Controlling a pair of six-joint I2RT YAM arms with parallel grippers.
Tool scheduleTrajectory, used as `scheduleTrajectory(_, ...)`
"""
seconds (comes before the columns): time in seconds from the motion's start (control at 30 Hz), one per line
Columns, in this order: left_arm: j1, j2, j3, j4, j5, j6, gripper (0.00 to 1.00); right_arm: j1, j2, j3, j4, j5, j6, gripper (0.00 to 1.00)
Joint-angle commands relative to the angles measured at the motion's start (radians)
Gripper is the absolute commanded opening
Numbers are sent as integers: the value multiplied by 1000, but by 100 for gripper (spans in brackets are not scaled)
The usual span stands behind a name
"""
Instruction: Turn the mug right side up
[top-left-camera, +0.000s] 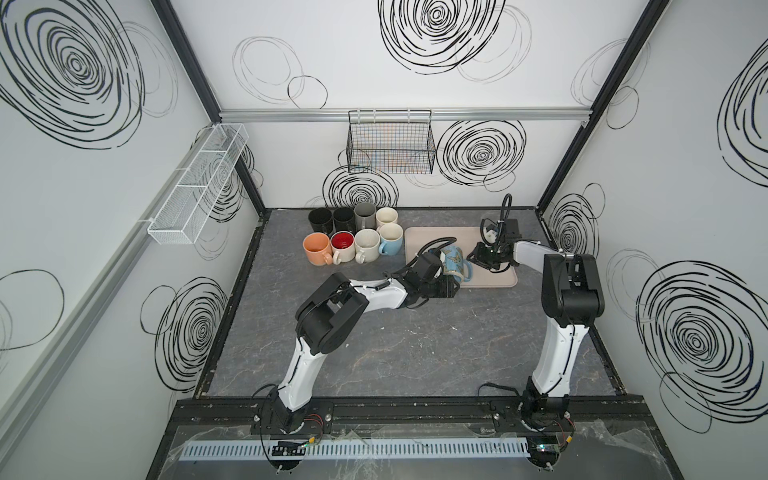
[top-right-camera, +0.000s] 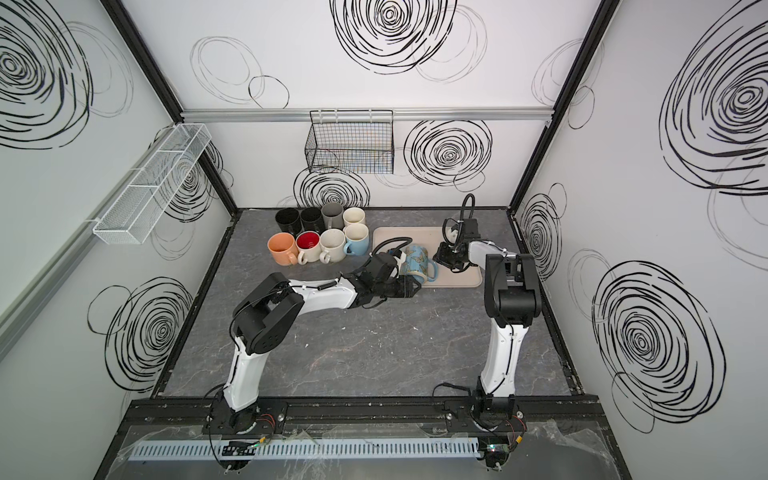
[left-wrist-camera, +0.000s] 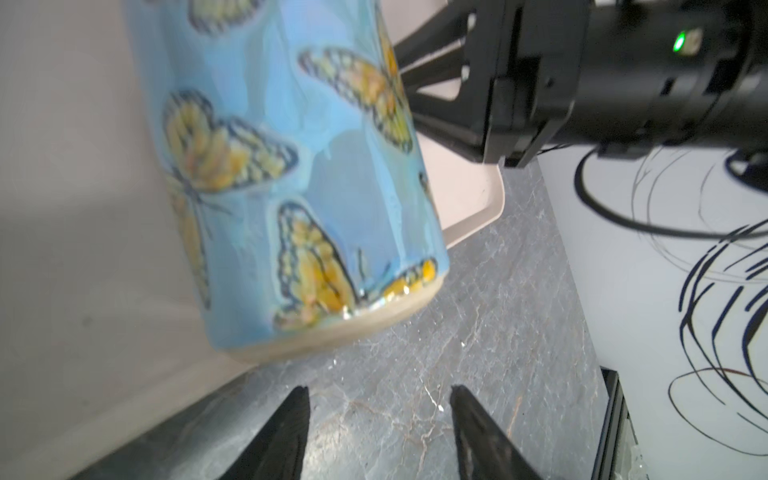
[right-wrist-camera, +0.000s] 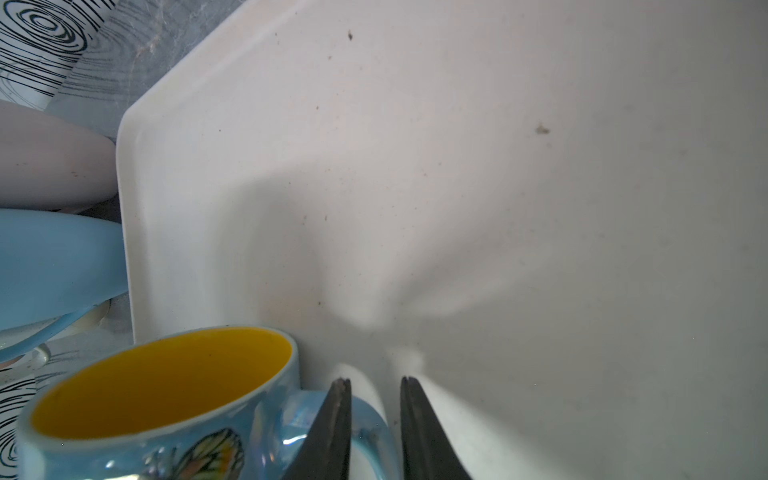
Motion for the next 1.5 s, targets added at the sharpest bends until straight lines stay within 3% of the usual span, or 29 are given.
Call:
scheduleTrajectory(0.0, 43, 10, 33, 38, 10, -5, 58, 12, -16, -51, -15, -29, -20, 24)
scheduleTrajectory(0.53, 158, 6, 25, 61, 7, -6, 58, 113, -131, -185, -14, 22, -27, 21)
scheduleTrajectory(0.8, 189, -94, -56, 81, 7, 7, 58, 210, -307, -211, -68, 286, -56, 23)
scheduleTrajectory(0.97, 205, -178, -134, 109, 2, 3, 59, 336, -384, -212, -85, 435, -60, 24)
scheduleTrajectory(1.17, 221, -265, -240, 143, -6, -11, 59, 452, -351, -201, -40, 427, -9, 29)
scheduleTrajectory(1.47, 253, -359, -366, 166, -2, -16, 59, 500, -249, -156, -21, 433, 0, 35)
